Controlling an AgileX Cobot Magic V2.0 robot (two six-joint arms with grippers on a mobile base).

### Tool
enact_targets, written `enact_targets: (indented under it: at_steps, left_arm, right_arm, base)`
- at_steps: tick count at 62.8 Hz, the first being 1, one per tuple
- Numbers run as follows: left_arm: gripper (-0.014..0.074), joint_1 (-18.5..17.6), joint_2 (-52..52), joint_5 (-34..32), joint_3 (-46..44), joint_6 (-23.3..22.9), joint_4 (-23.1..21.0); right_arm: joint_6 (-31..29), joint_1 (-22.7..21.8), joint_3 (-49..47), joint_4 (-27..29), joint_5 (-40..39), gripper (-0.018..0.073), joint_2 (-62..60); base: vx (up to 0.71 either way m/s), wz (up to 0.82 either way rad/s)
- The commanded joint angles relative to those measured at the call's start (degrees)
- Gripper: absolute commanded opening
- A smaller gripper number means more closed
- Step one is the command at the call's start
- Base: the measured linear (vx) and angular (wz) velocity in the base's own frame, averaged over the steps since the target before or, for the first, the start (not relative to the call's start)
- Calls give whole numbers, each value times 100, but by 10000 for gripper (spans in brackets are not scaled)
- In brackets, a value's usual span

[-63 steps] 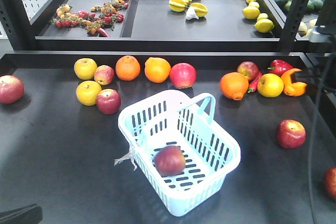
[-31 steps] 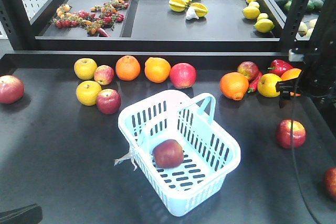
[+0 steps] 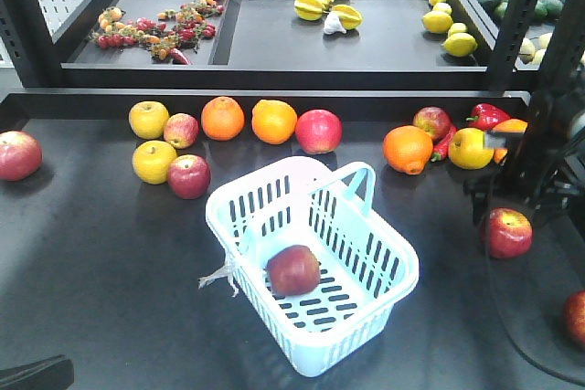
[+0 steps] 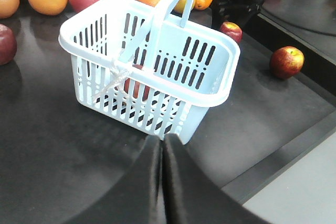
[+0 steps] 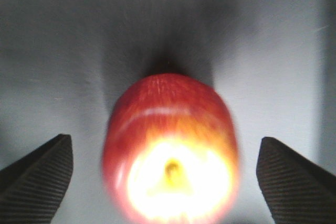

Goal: Pick three apples into basket with both arms
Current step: 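Move the right gripper to another red apple and grasp it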

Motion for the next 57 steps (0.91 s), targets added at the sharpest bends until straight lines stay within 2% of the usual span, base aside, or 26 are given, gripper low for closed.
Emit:
enact_targets:
  at_steps: [1,8,15,21,25,32,41,45,51,57]
  left_arm:
    - [-6,-25,23,-382,-150,-42,-116]
    - [-6,-25,23,-382,-150,-42,-121]
    - [-6,-25,23,-382,-150,-42,-121]
    - [-6,-25,23,-382,-150,-42,-121]
    - [-6,-25,23,-382,-150,-42,-121]
    - [-6,-25,23,-382,-150,-42,-121]
    - [-6,-25,23,-382,-150,-42,-121]
    - [-6,-25,23,-382,-150,-42,-121]
    - [-6,-25,23,-382,-150,-42,-121]
    - [-6,-25,23,-377,-150,-42,-120]
  right_arm:
    - [-8,-25,-171,-94,-37,655,-232]
    - [-8,-25,-171,-94,-31,625,-147]
    - [-8,-25,-171,-94,-2,549,-166]
    - [-19,-25,-171,-46,62,440,-239]
    - [-142,-25,-171,82,145,335,-357]
    - [-422,-25,-171,434,152,177,-676]
    - [-674,-25,-171,907,380,20,-1278]
    - [-787,-25,-165,1004,620,-15,-1546]
    - [-933,-25,-152,1021,959,-8,-1962]
    - [-939,-25,42,1054,952,-7,-2466]
  base:
    - [0,0]
    - [0,0]
    - [0,0]
    - [0,0]
    - [0,0]
    - [0,0]
    - [0,0]
    - [0,0]
    - [0,0]
    - [0,0]
